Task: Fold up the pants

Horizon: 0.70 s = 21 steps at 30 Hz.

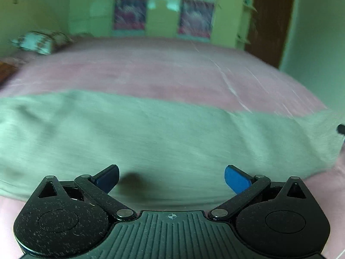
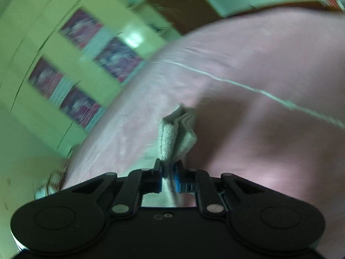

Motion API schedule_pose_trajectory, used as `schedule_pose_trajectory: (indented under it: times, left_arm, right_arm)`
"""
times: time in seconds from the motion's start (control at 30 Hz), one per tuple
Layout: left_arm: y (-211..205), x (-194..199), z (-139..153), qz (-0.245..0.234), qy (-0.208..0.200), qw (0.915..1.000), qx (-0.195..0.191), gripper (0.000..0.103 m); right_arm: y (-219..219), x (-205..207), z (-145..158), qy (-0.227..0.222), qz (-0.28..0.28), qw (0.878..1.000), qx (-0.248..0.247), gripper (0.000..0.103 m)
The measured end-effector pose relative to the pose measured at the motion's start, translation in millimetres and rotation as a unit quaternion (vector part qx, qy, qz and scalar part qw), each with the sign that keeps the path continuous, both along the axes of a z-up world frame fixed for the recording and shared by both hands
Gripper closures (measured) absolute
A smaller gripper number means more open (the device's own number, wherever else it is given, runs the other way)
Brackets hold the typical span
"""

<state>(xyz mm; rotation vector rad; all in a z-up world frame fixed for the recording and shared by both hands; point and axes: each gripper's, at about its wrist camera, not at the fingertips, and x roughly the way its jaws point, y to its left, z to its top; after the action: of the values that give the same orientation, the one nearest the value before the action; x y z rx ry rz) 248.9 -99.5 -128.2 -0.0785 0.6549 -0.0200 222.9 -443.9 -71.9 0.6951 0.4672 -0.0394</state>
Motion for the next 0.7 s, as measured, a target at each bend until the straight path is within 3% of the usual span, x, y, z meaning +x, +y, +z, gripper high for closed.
schedule_pose_trajectory:
  times: [0.1, 0.2, 0.37, 0.43, 0.47, 0.5, 0.53, 0.57, 0.63, 0.7]
  left_arm:
    - [90, -16, 16, 0.057, -0.020, 0.9982, 0.001, 0.000]
    - [178, -34, 29, 0.129, -0.031, 0.9910, 0.019, 0.000]
    - [287, -65, 32, 0.203, -0.031, 0.9786, -0.006, 0.000]
    - [311, -73, 21, 0.218, -0.034, 0.9748, -0.032, 0.000]
    - [320, -76, 16, 0.228, -0.031, 0.9716, -0.054, 0.000]
    - [324, -77, 12, 0.234, -0.028, 0.9692, -0.073, 0.000]
    - [327, -77, 11, 0.232, -0.032, 0.9688, -0.082, 0.000]
    - [326, -77, 11, 0.227, -0.041, 0.9694, -0.083, 0.000]
    - [322, -75, 9, 0.212, -0.049, 0.9723, -0.085, 0.000]
    - [313, -75, 6, 0.171, -0.058, 0.9782, -0.102, 0.000]
  right_arm:
    - [59, 11, 27, -0.018, 0.048, 0.997, -0.058, 0.100]
    - [131, 23, 45, -0.034, 0.093, 0.990, -0.100, 0.100]
    - [264, 32, 48, -0.048, 0.181, 0.972, -0.143, 0.100]
    - [321, 29, 30, -0.050, 0.235, 0.956, -0.167, 0.099]
    - [347, 26, 18, -0.050, 0.269, 0.944, -0.185, 0.092]
    - [378, 24, -1, -0.023, 0.313, 0.924, -0.219, 0.077]
    - [401, 22, -13, 0.020, 0.344, 0.903, -0.257, 0.076]
    - [414, 10, -19, 0.023, 0.347, 0.891, -0.290, 0.076]
    - [408, -16, -9, -0.031, 0.339, 0.897, -0.282, 0.077]
    - [394, -22, -1, -0.021, 0.335, 0.902, -0.271, 0.077]
